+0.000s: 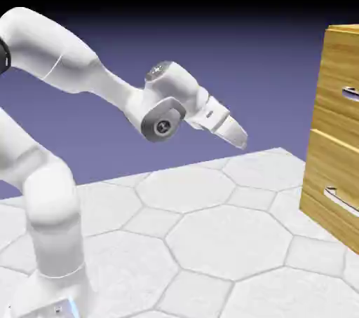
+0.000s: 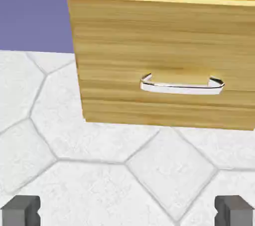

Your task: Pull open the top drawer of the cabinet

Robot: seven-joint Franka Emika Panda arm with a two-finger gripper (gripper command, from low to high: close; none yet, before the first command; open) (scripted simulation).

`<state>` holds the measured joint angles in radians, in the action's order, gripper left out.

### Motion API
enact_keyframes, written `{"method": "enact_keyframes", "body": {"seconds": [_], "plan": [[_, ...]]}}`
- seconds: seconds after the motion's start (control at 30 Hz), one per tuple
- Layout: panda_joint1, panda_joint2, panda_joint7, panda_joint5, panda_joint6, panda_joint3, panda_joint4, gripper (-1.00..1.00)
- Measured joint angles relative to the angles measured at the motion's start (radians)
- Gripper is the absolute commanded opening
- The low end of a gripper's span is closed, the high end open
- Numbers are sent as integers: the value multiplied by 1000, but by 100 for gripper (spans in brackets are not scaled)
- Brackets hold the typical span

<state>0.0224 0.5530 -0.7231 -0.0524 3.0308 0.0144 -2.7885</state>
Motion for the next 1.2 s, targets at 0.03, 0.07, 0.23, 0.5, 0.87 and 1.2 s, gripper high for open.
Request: {"method": "enact_keyframes", "body": {"seconds": [0.03, 0.07, 0.23, 0.5, 0.87, 1.2], "plan": [[9, -14, 15, -43, -5, 12, 18, 0], [17, -28, 30, -87, -10, 24, 36, 0], [60, -99, 104, -304, -36, 84, 125, 0], [130, -212, 222, -652, -77, 179, 267, 0], [225, -367, 385, -1131, -133, 310, 463, 0], [311, -508, 534, -1566, -184, 430, 641, 0]]}}
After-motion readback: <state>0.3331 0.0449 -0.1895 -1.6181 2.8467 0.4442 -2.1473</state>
